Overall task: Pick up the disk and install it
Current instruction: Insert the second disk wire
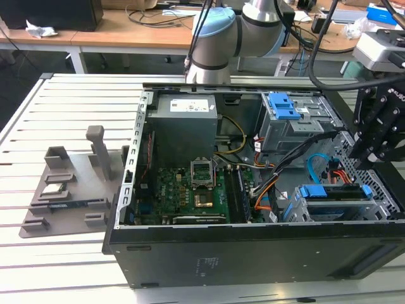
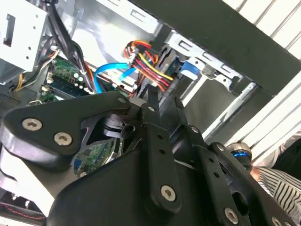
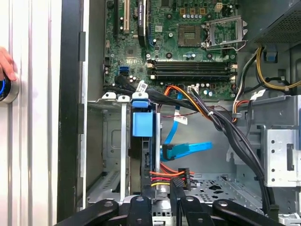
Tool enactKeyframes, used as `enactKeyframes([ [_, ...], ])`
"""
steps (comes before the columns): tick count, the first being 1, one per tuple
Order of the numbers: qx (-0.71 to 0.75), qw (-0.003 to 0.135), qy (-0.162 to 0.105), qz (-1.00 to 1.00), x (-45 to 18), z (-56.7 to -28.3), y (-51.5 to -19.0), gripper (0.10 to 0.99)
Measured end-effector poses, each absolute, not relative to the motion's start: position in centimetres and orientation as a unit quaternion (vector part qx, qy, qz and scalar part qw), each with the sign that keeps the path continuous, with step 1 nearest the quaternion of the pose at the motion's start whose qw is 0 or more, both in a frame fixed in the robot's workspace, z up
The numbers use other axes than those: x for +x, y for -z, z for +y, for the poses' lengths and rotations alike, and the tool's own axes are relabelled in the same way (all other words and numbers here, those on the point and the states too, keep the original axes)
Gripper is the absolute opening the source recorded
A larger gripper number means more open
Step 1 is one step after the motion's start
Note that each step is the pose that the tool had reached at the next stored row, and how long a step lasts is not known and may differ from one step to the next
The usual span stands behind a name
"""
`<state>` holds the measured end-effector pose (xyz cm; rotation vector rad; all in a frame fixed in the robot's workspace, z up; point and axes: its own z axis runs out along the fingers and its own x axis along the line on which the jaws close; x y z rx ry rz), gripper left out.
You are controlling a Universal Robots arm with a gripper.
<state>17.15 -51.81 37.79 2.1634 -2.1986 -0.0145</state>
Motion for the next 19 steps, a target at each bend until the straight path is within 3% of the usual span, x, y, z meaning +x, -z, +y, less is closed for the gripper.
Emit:
enactKeyframes([
  [9,0.702,0.029,0.005,-0.712,13.8,-51.6,-37.3,0.302],
  [11,0.702,0.029,0.005,-0.712,13.8,-51.6,-37.3,0.286],
  [13,0.702,0.029,0.005,-0.712,13.8,-51.6,-37.3,0.161],
  [19,0.702,0.029,0.005,-0.712,13.8,-53.2,-37.3,0.161],
])
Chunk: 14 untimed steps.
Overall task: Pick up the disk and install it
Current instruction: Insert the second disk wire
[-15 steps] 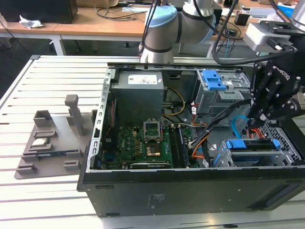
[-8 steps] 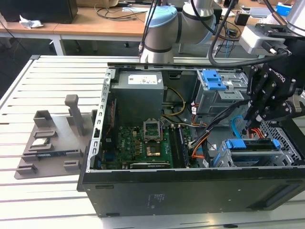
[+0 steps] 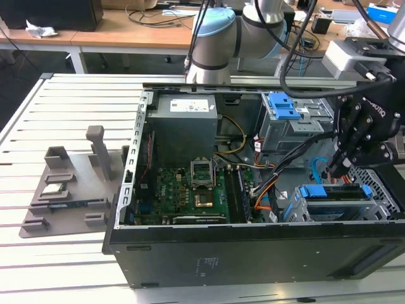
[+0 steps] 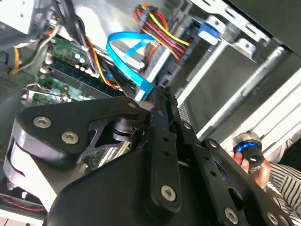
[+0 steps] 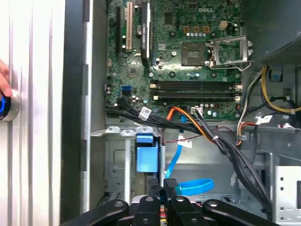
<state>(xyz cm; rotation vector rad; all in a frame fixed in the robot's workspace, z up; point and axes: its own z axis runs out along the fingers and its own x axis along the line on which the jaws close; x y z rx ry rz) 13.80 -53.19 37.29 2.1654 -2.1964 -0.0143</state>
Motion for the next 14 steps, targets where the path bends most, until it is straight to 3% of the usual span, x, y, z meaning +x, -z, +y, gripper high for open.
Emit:
enactKeyframes([
  [14,0.703,0.029,0.005,-0.711,15.3,-53.4,-34.6,0.161],
])
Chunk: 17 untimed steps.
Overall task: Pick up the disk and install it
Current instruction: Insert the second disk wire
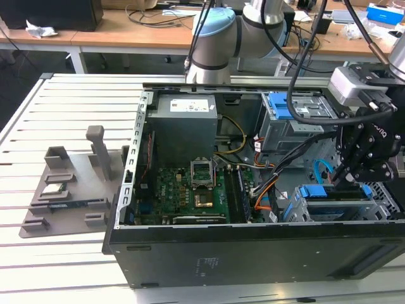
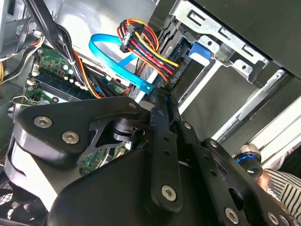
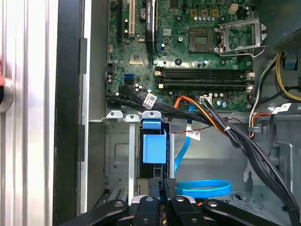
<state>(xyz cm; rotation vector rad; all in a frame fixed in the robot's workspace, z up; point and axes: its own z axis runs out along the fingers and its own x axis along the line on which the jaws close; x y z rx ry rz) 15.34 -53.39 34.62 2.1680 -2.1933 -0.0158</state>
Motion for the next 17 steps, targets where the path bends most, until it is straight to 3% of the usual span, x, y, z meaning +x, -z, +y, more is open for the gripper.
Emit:
enactKeyframes([
  [17,0.71,0.028,0.006,-0.704,15.35,-53.25,-33.9,0.161],
])
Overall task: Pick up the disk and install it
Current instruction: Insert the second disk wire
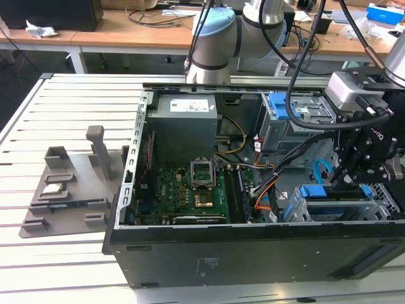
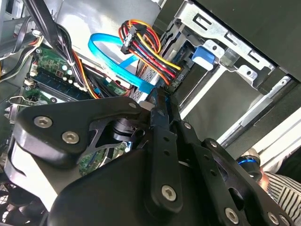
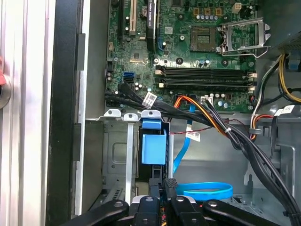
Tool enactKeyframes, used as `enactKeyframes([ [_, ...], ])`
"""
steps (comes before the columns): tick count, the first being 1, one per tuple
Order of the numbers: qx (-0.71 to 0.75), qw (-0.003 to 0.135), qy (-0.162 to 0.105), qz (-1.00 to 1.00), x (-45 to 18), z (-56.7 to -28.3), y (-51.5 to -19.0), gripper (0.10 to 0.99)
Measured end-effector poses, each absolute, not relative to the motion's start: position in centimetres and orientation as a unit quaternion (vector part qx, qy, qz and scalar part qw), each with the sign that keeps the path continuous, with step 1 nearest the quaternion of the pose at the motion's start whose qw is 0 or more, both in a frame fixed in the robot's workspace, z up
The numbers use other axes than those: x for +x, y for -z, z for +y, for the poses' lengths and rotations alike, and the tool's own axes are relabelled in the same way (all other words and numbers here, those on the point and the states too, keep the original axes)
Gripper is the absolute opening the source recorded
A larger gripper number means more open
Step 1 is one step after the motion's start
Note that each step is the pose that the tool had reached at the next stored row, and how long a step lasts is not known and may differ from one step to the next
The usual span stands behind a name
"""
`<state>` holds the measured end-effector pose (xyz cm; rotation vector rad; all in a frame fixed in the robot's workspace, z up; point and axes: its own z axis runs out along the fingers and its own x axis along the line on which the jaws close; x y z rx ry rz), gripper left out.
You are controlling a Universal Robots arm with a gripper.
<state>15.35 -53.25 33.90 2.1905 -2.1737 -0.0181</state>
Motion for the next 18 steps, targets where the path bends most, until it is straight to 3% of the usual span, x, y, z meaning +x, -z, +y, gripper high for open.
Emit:
enactKeyframes([
  [2,0.71,0.028,0.006,-0.704,15.3,-53.3,-33.9,0.169],
  [3,0.71,0.028,0.006,-0.704,15.3,-53.3,-33.9,0.235],
  [8,0.71,0.028,0.006,-0.704,15.3,-52.8,-35.9,0.235],
  [10,0.71,0.028,0.006,-0.704,15.3,-52.5,-36.8,0.216],
  [12,0.71,0.028,0.006,-0.704,15.3,-52.3,-38.4,0.106],
  [18,0.71,0.028,0.006,-0.704,15.3,-52.3,-39.1,0.106],
])
